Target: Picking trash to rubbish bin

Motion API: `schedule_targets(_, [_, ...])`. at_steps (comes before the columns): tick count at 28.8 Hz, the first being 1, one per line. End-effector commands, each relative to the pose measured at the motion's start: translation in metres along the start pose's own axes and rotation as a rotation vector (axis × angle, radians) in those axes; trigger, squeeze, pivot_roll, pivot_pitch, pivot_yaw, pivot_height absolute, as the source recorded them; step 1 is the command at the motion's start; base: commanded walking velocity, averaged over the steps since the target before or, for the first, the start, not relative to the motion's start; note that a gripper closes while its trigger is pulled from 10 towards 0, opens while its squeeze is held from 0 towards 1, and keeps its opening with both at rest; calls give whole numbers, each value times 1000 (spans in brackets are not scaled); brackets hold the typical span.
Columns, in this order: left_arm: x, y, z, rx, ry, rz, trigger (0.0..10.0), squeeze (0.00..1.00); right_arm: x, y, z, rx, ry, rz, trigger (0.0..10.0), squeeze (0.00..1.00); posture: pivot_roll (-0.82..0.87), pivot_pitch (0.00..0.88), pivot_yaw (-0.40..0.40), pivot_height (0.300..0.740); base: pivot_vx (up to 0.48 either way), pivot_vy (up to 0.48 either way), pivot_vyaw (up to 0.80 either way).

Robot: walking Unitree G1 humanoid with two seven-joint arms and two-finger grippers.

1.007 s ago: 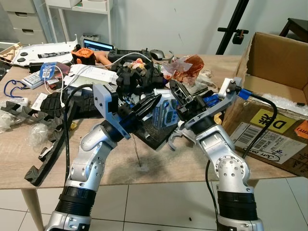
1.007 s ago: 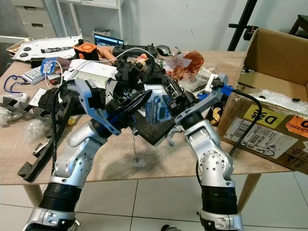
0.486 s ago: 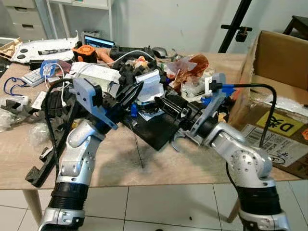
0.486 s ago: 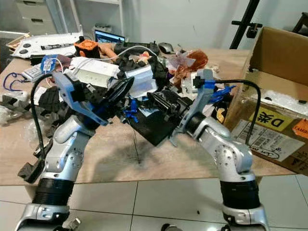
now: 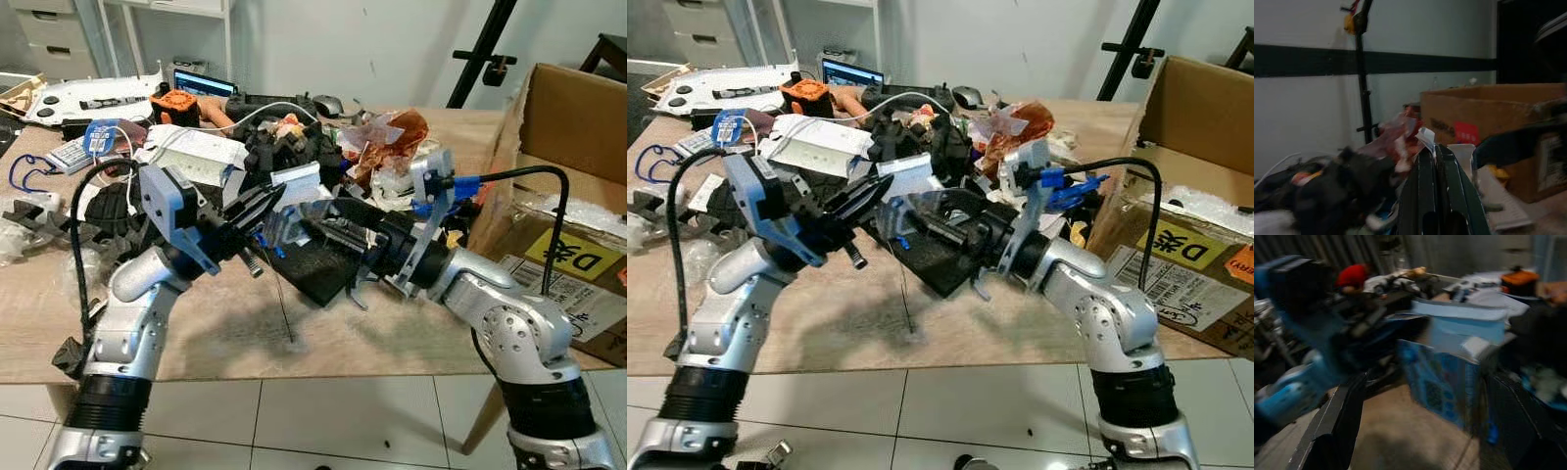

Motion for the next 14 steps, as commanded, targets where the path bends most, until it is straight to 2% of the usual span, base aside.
schedule_targets(1, [4,-6,0,15,-21,45,0,0,-1,-6,11,37,61,23,10000,0,10,160,-71,740,0,0,0])
schedule_targets(3, [5,-6,0,28,-33,57,0,0,-2,-10,14,52,71,38,10000,0,22,160,-68,740,0,0,0])
schedule_targets(10, [8,-4,-2,67,-76,68,0,0,-1,-20,21,4,103,47,10000,0,30,156,-51,740,0,0,0])
schedule_targets(14, [8,-5,1,45,-74,80,0,0,1,-22,21,14,106,49,10000,0,41,157,-35,740,0,0,0])
Point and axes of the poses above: a point about 5 cm out from each wrist's last joint towards the gripper, its own x axis pointing back from the gripper into the wrist, its own y axis along the axis of the wrist's last joint, z = x × y, the point moved 3 cm from there along -x, pointing out of the wrist towards the gripper, and after that the axes turned 5 degrees about -x, right-handed, at the moved point
